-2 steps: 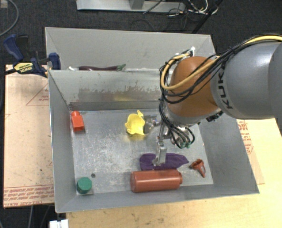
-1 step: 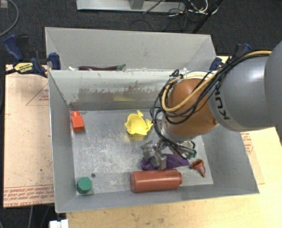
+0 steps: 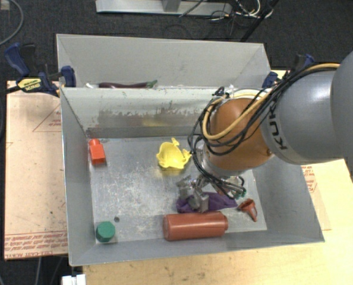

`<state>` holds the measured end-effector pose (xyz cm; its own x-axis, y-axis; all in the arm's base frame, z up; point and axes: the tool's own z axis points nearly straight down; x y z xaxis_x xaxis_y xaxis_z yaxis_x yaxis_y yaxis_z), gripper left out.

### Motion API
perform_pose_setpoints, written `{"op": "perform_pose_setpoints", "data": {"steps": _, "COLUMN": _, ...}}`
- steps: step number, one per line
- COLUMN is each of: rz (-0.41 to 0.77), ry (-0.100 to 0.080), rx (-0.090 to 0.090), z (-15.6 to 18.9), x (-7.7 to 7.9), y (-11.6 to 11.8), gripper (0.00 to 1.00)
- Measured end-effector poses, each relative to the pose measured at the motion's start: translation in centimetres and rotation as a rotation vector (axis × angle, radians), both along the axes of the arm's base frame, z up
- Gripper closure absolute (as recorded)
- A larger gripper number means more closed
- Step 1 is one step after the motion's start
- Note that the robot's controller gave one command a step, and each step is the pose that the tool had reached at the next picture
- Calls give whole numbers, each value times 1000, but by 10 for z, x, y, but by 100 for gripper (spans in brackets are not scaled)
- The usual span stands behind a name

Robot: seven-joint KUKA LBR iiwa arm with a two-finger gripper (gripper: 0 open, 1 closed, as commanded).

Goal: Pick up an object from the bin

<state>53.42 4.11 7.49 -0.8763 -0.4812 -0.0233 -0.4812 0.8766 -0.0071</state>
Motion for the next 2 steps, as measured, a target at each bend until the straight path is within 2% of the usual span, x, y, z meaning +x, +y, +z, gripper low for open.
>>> {"op": "perform_pose_setpoints", "data": {"steps": 1, "rz": -71, "ry": -3, "rx": 3, "z": 112, "x": 18, "y": 3, "gripper": 100}}
{"op": "perform_pose_setpoints", "data": {"steps": 2, "rz": -71, "ry": -3, "rx": 4, "z": 112, "x": 18, "y": 3, "gripper": 100}}
